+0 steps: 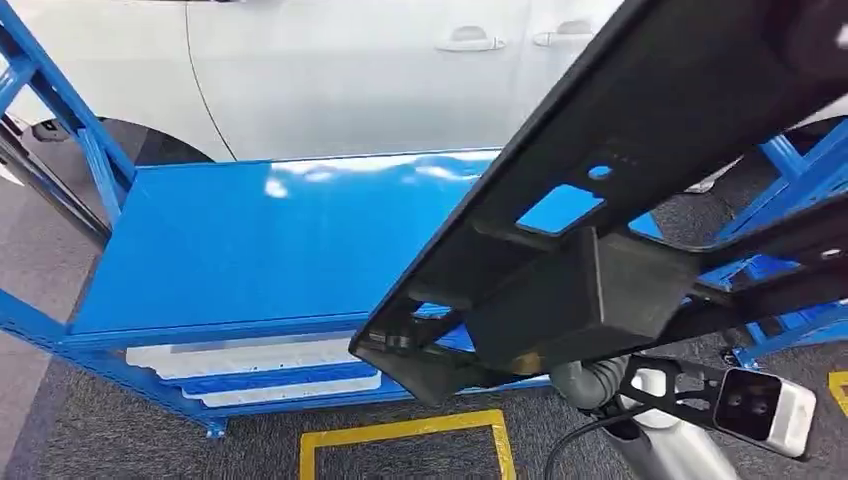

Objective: Take the parts from the cabinet and place them on the table.

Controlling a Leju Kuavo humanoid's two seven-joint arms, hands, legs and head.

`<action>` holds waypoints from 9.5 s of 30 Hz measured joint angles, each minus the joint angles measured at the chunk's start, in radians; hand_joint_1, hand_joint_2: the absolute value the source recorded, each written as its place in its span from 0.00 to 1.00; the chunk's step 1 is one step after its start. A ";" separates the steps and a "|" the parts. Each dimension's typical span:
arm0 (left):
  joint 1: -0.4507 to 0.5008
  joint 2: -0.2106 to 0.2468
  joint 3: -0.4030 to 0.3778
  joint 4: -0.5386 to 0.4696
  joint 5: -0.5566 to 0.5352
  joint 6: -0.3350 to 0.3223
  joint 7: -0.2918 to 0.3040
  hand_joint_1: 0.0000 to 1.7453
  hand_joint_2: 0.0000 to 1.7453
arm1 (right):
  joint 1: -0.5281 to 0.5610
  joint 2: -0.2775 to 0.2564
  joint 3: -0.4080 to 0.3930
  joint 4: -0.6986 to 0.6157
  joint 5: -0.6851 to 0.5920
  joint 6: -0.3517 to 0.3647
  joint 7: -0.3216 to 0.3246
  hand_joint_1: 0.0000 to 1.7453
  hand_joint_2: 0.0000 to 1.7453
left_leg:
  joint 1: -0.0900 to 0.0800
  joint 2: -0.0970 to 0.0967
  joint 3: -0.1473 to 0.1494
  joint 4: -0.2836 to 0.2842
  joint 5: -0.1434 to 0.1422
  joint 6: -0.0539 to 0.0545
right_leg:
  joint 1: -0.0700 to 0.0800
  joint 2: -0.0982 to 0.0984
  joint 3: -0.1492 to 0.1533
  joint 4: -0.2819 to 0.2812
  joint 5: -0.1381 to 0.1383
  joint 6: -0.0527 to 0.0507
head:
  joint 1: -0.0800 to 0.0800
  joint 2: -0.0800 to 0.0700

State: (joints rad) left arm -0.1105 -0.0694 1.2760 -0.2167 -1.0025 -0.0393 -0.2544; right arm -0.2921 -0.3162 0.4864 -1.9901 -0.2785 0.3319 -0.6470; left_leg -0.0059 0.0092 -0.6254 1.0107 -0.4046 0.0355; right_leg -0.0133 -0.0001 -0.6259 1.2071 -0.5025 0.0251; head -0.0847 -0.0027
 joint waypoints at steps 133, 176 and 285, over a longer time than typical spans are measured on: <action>0.018 -0.025 0.004 0.000 -0.012 0.135 0.067 0.00 1.00 | 0.130 0.010 -0.061 -0.048 0.147 0.012 -0.004 1.00 1.00 | 0.007 0.027 0.051 0.053 -0.105 -0.061 | 0.007 -0.021 0.053 -0.199 0.050 -0.059 | 0.000 0.000; 0.011 0.061 -0.002 -0.004 -0.002 0.036 -0.069 0.00 1.00 | 0.031 0.013 0.041 0.186 0.235 -0.056 -0.001 1.00 1.00 | 0.009 -0.066 0.071 -0.009 -0.055 -0.036 | -0.003 0.128 0.023 -0.190 0.066 -0.027 | 0.000 0.000; 0.002 0.013 0.024 -0.004 0.018 0.067 0.033 0.00 1.00 | 0.144 0.023 -0.069 0.098 0.185 -0.041 0.001 1.00 1.00 | 0.012 0.071 0.093 0.011 -0.109 -0.059 | 0.002 -0.034 0.035 -0.201 0.054 -0.036 | 0.000 0.000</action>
State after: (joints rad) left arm -0.1086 -0.0568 1.2997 -0.2205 -0.9846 0.0279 -0.2216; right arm -0.1483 -0.2930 0.4177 -1.8918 -0.0938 0.2907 -0.6462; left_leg 0.0066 0.0798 -0.5325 1.0218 -0.5136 -0.0232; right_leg -0.0114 -0.0337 -0.5906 1.0063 -0.4480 -0.0110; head -0.0847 -0.0027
